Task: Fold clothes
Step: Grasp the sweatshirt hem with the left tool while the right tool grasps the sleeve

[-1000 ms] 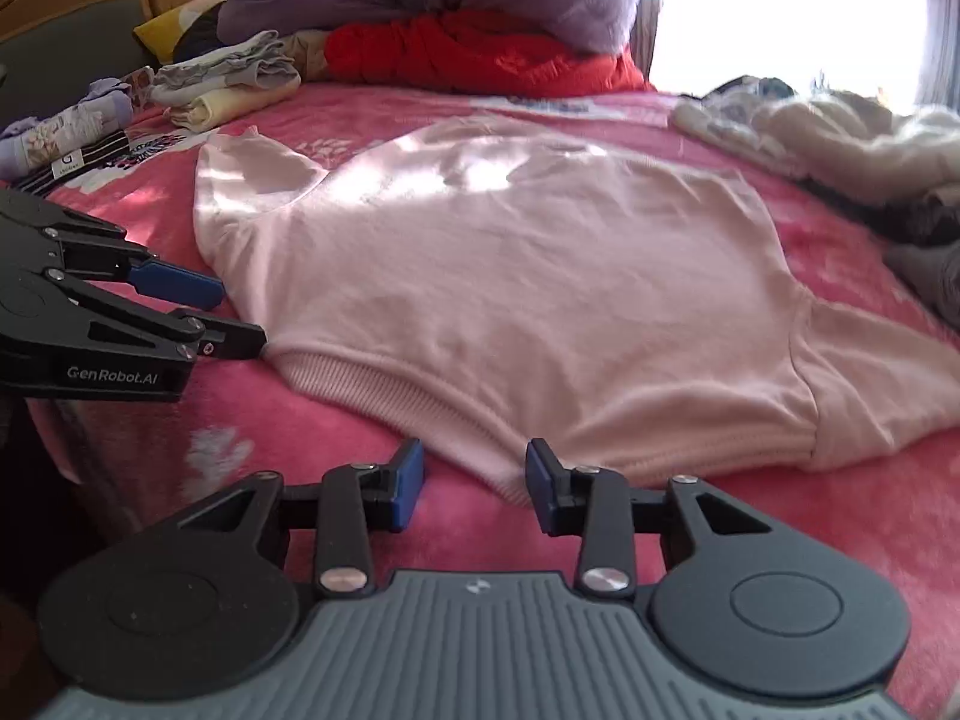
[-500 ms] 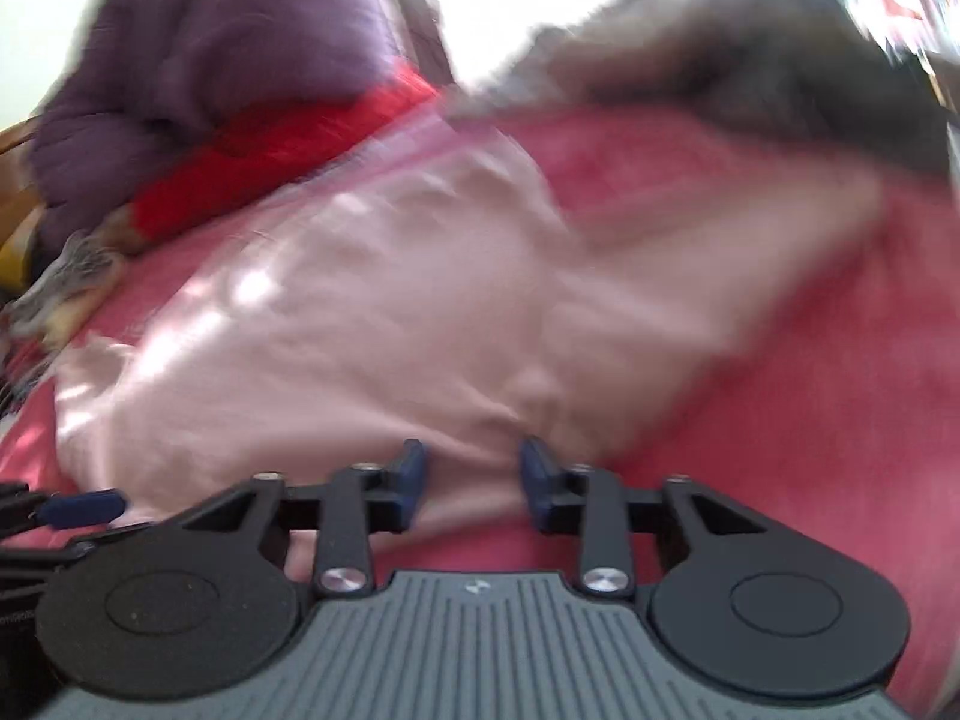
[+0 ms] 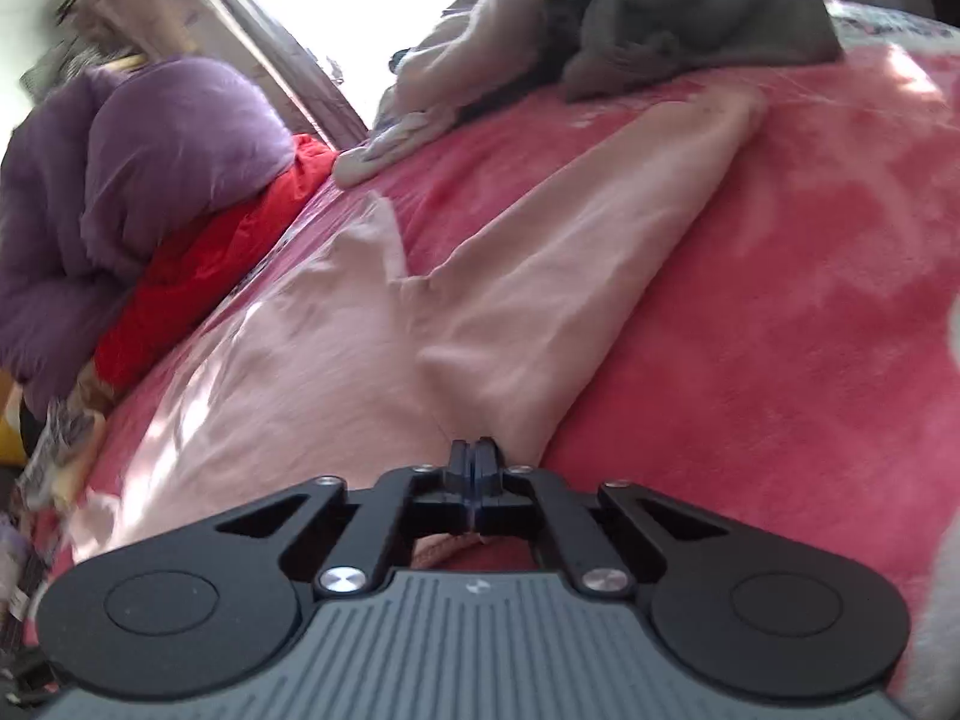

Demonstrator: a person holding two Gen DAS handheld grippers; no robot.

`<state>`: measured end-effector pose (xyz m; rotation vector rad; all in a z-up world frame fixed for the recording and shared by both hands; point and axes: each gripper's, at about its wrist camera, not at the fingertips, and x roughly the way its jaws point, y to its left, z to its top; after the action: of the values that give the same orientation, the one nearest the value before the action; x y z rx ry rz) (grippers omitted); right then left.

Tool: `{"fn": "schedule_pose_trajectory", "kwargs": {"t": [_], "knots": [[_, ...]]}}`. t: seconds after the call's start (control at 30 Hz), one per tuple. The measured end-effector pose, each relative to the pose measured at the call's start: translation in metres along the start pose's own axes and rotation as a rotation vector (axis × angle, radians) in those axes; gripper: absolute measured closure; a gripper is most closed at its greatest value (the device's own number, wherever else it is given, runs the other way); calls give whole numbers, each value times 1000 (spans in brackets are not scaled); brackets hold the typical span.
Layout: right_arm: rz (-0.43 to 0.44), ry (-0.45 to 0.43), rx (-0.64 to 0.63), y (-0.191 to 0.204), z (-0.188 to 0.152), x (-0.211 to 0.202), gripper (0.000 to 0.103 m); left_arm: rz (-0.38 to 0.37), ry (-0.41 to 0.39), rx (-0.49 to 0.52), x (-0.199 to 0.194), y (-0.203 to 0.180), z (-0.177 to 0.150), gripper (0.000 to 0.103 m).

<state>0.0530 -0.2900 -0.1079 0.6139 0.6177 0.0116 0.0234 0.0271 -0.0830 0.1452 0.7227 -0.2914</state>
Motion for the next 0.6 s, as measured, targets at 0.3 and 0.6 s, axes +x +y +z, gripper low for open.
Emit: {"fn": "schedule_pose_trajectory", "kwargs": {"t": [0.3,0.6], "knots": [[-9,-69,-115,18,14,-6,75,-26,-116,-71,-16,5,17,61],[154,-39,155,-20,54,44,74,-77,-109,-89,-6,-6,32,61]]}}
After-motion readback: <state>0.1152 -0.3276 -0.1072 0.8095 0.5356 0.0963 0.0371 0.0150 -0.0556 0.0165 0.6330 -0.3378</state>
